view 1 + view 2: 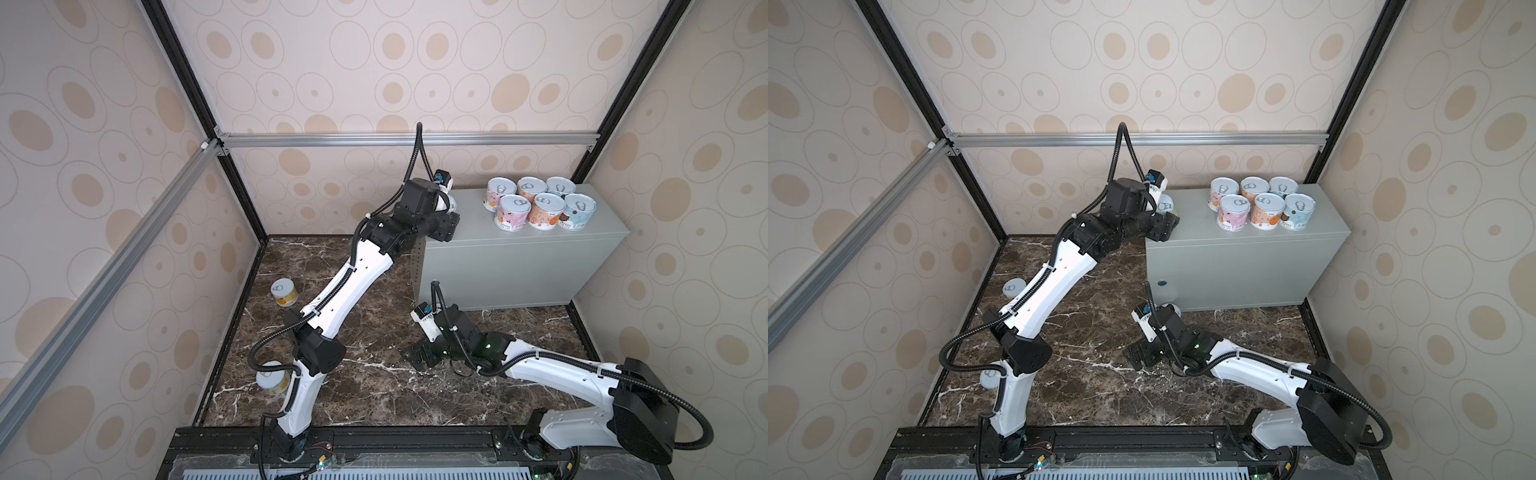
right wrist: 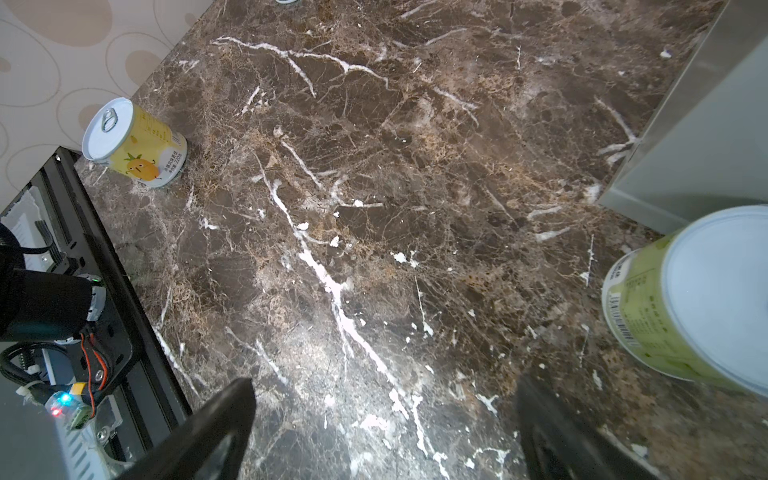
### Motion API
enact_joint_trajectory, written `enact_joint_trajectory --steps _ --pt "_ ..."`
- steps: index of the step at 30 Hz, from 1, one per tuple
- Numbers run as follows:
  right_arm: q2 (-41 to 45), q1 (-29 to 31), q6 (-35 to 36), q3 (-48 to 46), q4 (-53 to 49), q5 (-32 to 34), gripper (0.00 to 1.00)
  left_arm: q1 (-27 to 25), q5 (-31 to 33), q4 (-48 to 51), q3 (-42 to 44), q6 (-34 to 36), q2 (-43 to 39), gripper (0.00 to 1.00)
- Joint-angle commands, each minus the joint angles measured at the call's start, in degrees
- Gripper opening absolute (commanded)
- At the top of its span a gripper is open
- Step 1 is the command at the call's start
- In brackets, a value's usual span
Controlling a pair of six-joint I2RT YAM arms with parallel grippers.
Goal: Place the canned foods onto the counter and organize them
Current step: 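Lower the green can onto the cabinet top edge and open the left gripper, then raise the right gripper to the green can while the left draws back down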
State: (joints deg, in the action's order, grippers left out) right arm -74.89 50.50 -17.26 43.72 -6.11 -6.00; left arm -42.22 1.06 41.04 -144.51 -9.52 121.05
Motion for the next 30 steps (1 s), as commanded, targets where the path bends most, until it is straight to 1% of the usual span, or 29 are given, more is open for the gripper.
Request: enact_joint_trajectory --steps 1,10,15,17,19,25,27,28,30 --pt "0.5 0.1 0.4 1.3 -0.6 0.0 0.99 -0.6 -1.0 -2.4 -3.1 2.0 1.0 0.77" --pt "5.9 0.1 -1.0 1.6 -3.7 0.9 0.99 -0.6 -1.1 -3.1 -3.5 2.4 1.3 0.83" --pt "12.9 0.0 -1.9 1.8 -6.0 3.4 0.99 -0.6 -0.9 -3.2 -3.9 2.7 0.3 0.87" --pt "15.7 0.1 -1.7 2.6 -7.3 4.6 0.99 -0.8 -0.4 -3.5 -3.9 2.9 -0.7 0.90" --pt "17.3 0.0 -1.4 3.9 -9.3 5.2 0.99 -0.7 0.8 -3.6 -3.9 2.9 -2.0 0.98" --pt "18.9 0.0 -0.8 8.8 -16.7 5.9 0.99 -0.7 4.5 -2.5 -3.5 2.5 -6.2 0.99" --pt "19.7 0.1 -0.9 9.8 -17.9 6.3 0.99 -0.7 6.4 -1.7 -2.0 1.8 -8.4 0.99" --pt "20.1 0.1 -0.9 10.1 -18.4 6.6 0.99 -0.7 7.2 -1.8 0.2 1.4 -10.3 0.99" --pt "20.5 0.0 -0.6 10.6 -18.8 8.0 0.99 -0.7 8.3 -4.3 7.4 1.0 -15.1 0.99"
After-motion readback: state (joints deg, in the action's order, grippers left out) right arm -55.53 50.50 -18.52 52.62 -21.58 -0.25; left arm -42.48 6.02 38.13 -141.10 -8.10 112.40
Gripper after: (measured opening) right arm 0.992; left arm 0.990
